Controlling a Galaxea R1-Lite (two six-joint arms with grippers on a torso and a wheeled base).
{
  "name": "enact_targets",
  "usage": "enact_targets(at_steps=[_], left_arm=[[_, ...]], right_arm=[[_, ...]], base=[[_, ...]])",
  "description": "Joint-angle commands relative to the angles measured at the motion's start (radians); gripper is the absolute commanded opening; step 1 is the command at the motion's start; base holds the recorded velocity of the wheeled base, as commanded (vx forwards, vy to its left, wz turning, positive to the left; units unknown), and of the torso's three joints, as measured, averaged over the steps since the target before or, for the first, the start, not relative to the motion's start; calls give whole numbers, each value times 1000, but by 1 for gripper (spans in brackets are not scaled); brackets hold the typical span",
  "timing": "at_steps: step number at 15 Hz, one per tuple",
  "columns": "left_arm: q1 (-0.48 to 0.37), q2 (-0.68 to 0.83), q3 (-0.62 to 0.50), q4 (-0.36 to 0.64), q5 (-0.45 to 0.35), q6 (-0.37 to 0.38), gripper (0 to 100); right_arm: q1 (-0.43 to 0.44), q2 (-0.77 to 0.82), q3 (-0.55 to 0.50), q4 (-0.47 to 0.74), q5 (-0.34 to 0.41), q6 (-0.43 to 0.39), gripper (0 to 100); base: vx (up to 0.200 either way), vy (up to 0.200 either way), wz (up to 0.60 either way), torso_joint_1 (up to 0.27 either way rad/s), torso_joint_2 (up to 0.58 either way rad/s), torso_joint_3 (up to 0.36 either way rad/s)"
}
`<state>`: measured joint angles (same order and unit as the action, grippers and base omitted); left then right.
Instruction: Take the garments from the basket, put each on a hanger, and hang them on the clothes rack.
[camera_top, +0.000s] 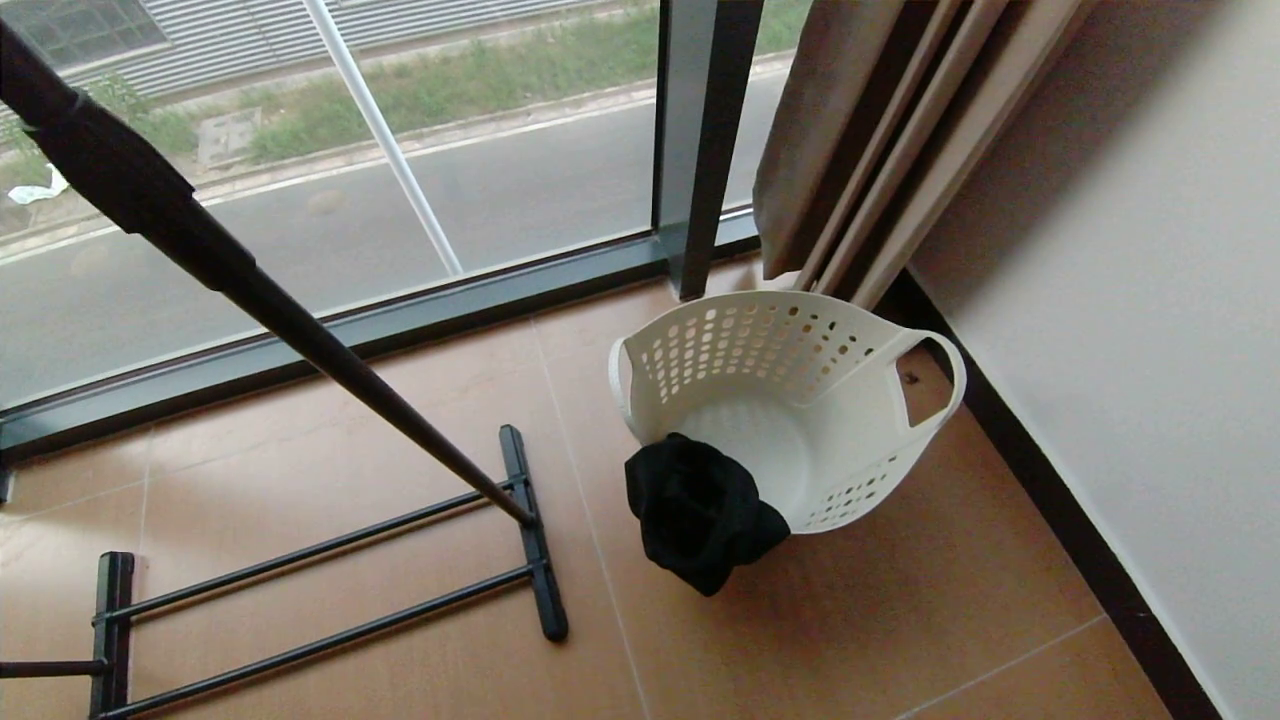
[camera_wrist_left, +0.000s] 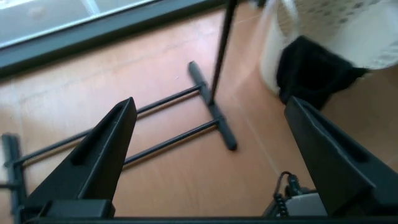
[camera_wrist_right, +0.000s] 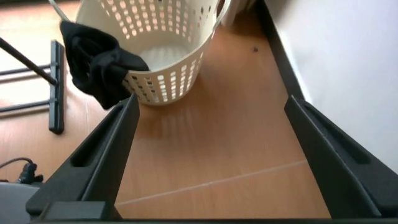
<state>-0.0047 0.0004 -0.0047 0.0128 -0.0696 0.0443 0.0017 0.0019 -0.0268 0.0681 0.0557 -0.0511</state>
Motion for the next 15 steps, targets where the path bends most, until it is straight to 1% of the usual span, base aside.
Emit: enact_targets(at_steps=[1, 2, 3, 4, 5, 6, 7, 8, 9, 10, 13, 15], left_arm=[[0, 0, 0, 0, -1, 0, 100], [0, 0, 0, 1, -6, 8, 100], [0, 0, 0, 1, -13, 5, 100], [0, 0, 0, 0, -15, -3, 100], [0, 0, 0, 0, -10, -14, 100], [0, 0, 0, 0, -15, -6, 100], [0, 0, 0, 1, -16, 5, 100], [0, 0, 0, 0, -10, -15, 100], [0, 0, 0, 0, -10, -15, 100], [0, 0, 0, 0, -10, -15, 100], [0, 0, 0, 0, -10, -14, 100], [0, 0, 0, 0, -10, -12, 100]], right_arm=[[17, 53, -1, -1, 9, -4, 100], [75, 133, -8, -8, 47, -6, 100], [138, 259, -33, -36, 67, -3, 100], [178, 372, -58, -86, 67, -3, 100], [250, 670, -113, -214, 61, -4, 100], [253, 791, -140, -257, 42, -13, 100], [253, 888, -205, -277, 27, -19, 100], [261, 1020, -297, -263, 26, -21, 100], [276, 1099, -341, -261, 16, -32, 100], [296, 1135, -381, -255, 9, -36, 100], [339, 1244, -484, -174, 9, -49, 100], [363, 1362, -558, -165, 7, -55, 100]], base=[[0, 0, 0, 7, 2, -198], [0, 0, 0, -2, 2, -203], [0, 0, 0, -2, 7, -193], [0, 0, 0, 7, 2, -115], [0, 0, 0, 2, -2, -56], [0, 0, 0, 0, 0, 0], [0, 0, 0, 0, 0, 0], [0, 0, 0, 0, 0, 0], [0, 0, 0, 0, 0, 0], [0, 0, 0, 0, 0, 0], [0, 0, 0, 0, 0, 0], [0, 0, 0, 0, 0, 0]])
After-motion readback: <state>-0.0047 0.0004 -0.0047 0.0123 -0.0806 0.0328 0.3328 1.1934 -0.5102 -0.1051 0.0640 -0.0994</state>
